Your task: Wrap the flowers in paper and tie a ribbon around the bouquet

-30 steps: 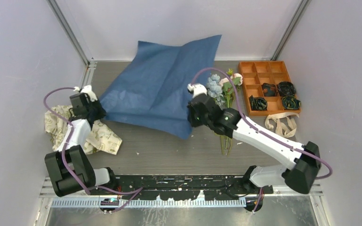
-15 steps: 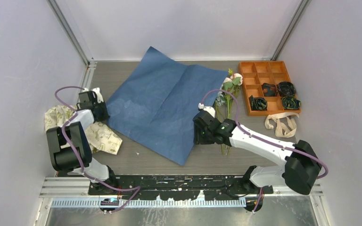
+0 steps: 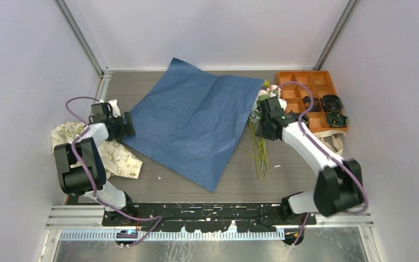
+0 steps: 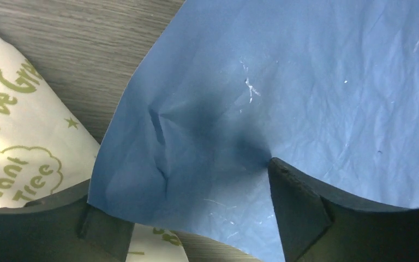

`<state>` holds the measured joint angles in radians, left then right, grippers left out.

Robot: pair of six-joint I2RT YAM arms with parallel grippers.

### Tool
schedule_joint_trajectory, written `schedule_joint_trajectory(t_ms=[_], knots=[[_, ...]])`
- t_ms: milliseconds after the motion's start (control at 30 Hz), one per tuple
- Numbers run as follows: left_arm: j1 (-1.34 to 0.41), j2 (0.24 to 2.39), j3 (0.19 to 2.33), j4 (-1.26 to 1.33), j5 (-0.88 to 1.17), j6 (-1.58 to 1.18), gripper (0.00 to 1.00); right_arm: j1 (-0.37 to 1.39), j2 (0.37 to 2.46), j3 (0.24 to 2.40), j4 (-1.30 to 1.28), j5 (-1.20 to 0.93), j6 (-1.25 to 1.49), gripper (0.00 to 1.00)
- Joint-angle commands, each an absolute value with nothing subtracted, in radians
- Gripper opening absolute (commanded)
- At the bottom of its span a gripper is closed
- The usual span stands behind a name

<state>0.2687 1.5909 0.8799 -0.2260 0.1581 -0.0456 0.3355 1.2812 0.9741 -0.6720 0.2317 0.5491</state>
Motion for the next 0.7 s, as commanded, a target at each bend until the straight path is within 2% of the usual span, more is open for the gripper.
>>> schedule_joint_trajectory(t_ms=[0,67,367,467,533,600,667], knots=[[0.273,1.473,0.932,-0.253,0.165,-0.005,0.92,0.287,1.453,1.060,-0.588,0.073,0.457,0.35],[0.273,1.426,0.945,-0.268,0.181,0.021,0.98,0.279,1.515,1.092,-0.572,0.038,0.442,0.37],[0.235,1.338,0.999,-0.381,0.344,0.045,0.98,0.276,1.785,1.207,-0.555,0.068,0.392,0.37],[0.220,1.325,0.999,-0.399,0.354,0.058,0.97,0.273,1.831,1.235,-0.564,0.113,0.376,0.29],[0.214,1.317,0.996,-0.406,0.358,0.064,0.96,0.274,1.842,1.253,-0.579,0.142,0.362,0.19],[0.211,1.310,0.999,-0.413,0.367,0.065,0.96,0.273,1.834,1.273,-0.603,0.174,0.340,0.04],[0.210,1.303,0.998,-0.419,0.380,0.066,0.95,0.273,1.795,1.299,-0.637,0.233,0.316,0.01]])
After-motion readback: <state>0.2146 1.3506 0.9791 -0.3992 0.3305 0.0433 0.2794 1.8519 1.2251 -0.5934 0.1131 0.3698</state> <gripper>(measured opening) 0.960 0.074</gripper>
